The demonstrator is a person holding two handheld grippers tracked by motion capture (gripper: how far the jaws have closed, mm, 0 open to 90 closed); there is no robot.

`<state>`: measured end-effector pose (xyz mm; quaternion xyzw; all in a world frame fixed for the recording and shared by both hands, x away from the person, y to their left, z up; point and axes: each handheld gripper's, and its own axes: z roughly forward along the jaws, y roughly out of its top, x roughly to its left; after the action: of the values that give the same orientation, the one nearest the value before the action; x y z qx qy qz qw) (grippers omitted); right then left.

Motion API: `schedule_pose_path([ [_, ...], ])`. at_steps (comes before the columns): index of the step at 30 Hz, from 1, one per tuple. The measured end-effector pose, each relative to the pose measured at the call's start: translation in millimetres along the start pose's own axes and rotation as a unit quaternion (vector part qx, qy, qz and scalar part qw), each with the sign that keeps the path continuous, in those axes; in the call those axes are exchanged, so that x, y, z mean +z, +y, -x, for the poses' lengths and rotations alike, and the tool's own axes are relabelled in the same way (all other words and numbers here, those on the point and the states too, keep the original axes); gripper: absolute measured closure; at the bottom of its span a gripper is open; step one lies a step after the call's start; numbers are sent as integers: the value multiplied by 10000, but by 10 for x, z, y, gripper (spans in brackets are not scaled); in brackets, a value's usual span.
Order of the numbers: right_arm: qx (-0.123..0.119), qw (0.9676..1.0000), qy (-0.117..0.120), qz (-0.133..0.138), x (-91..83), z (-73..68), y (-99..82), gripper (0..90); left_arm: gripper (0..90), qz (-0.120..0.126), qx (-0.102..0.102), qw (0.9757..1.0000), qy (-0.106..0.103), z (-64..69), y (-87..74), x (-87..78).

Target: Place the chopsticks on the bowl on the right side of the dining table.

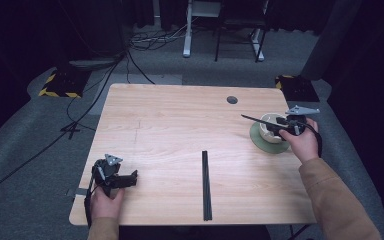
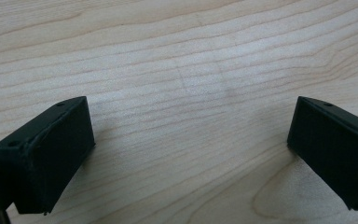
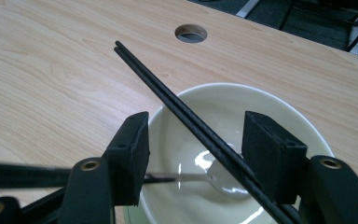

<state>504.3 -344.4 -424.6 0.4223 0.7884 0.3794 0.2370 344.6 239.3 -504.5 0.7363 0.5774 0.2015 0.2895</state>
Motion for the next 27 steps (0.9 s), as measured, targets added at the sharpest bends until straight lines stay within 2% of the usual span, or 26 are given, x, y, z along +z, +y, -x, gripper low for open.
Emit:
schedule_pose_path([
  [3, 39, 10000, 28, -11, 64, -9, 17, 416, 7, -11, 2, 10000, 8, 0, 1, -1],
  [5, 42, 9999, 1, -114, 147, -15, 21, 416, 7, -13, 2, 10000, 8, 0, 1, -2],
  [8, 87, 9999, 19, -123, 175, -24, 22, 414, 7, -1, -1, 10000, 1, 0, 0, 0],
  [12, 104, 9998, 101, -144, 163, -29, 26, 418, 7, -10, 3, 10000, 8, 0, 1, -1],
  [18, 270, 9986, 428, -177, 119, -35, 26, 430, 6, -11, 2, 10000, 7, 0, 1, -1],
  [27, 219, 9971, 683, -236, 33, -110, 6, 441, 7, 1, -1, 10000, 2, 0, 0, 0],
])
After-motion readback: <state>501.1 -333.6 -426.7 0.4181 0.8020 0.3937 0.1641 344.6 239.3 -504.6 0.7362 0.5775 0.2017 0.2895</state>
